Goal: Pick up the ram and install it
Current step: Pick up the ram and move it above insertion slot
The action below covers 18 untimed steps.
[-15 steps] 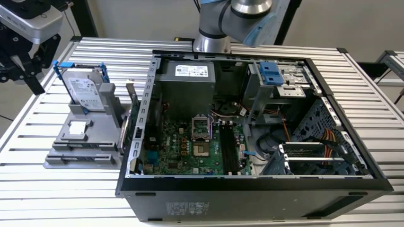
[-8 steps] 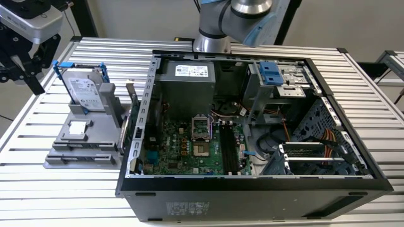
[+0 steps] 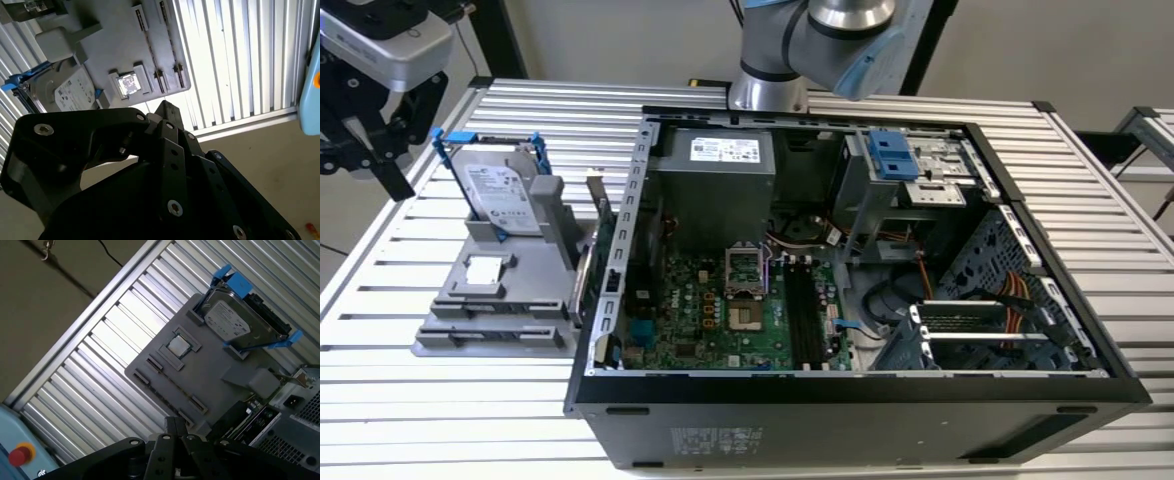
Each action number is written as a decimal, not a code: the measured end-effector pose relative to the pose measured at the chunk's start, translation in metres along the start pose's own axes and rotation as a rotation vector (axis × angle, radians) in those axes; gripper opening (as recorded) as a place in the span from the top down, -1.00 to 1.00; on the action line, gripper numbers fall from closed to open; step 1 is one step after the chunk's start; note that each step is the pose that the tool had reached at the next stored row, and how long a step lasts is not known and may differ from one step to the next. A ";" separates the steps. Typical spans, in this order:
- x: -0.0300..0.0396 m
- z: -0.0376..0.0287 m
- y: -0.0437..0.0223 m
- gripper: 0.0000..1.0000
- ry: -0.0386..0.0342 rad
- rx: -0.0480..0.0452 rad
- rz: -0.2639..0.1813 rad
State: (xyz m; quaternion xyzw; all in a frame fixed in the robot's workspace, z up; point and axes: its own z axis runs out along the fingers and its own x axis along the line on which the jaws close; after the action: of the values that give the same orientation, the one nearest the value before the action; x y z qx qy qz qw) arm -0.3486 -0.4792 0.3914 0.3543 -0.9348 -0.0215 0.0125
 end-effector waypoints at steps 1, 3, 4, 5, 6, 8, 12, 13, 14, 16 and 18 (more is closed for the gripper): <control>0.0000 0.0000 0.0000 1.00 0.0002 0.0000 -0.003; 0.0000 -0.0001 0.0000 1.00 0.0006 0.0001 -0.011; 0.0000 0.0000 0.0000 1.00 0.0008 0.0001 -0.014; 0.0001 0.0000 0.0002 1.00 0.0010 0.0001 -0.020; 0.0001 -0.0001 0.0002 1.00 0.0014 0.0002 -0.026; 0.0000 0.0000 0.0001 1.00 0.0019 0.0003 -0.037; 0.0000 0.0000 0.0000 1.00 0.0033 0.0005 -0.066; 0.0000 0.0000 0.0000 1.00 0.0037 0.0006 -0.073; 0.0000 0.0000 0.0000 1.00 0.0040 0.0006 -0.080; 0.0000 -0.0001 0.0000 1.00 0.0048 0.0008 -0.095; 0.0000 0.0000 0.0000 1.00 0.0055 0.0009 -0.110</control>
State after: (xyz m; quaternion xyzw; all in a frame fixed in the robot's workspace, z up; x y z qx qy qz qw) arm -0.3486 -0.4792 0.3914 0.4054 -0.9138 -0.0207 0.0137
